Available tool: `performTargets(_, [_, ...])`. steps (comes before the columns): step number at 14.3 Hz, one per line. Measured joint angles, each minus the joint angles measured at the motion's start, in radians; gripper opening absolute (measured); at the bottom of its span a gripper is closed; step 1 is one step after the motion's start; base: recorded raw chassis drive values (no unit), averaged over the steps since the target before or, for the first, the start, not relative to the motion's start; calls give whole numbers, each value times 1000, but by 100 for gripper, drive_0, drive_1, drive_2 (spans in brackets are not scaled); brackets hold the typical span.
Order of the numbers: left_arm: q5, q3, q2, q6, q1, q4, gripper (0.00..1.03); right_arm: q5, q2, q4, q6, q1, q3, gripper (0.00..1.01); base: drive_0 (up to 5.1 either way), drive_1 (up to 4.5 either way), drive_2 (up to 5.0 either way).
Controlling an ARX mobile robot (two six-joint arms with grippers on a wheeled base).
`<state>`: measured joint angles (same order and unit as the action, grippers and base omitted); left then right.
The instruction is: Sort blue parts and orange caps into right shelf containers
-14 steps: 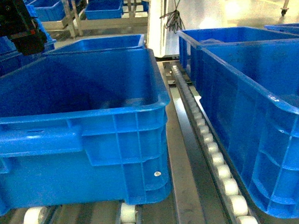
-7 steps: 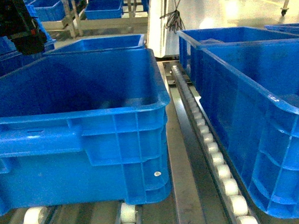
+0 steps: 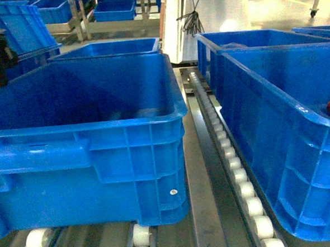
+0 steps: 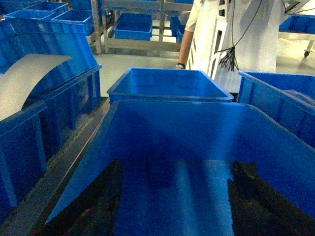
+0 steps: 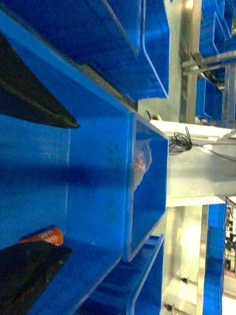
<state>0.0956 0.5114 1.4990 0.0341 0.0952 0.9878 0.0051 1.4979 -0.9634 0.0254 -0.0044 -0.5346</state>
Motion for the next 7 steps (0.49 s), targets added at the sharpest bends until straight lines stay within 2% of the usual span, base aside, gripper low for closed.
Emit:
performTargets(2, [-15, -113, -92, -16, -20, 16, 38, -8, -91, -25, -9, 4, 113, 47, 0, 0, 0])
performTargets(4, [-27, -194, -163, -16, -30, 16, 18, -5, -156, -25, -11, 4, 193, 28, 0, 0, 0])
performTargets(6, [-49, -246, -226, -16, -43, 9, 2, -6, -222, -24, -11, 4, 255, 10, 0, 0, 0])
performTargets(7, [-89, -272, -258, -19, -74, 4, 2, -6, -256, -16, -10, 4, 280, 1, 0, 0, 0])
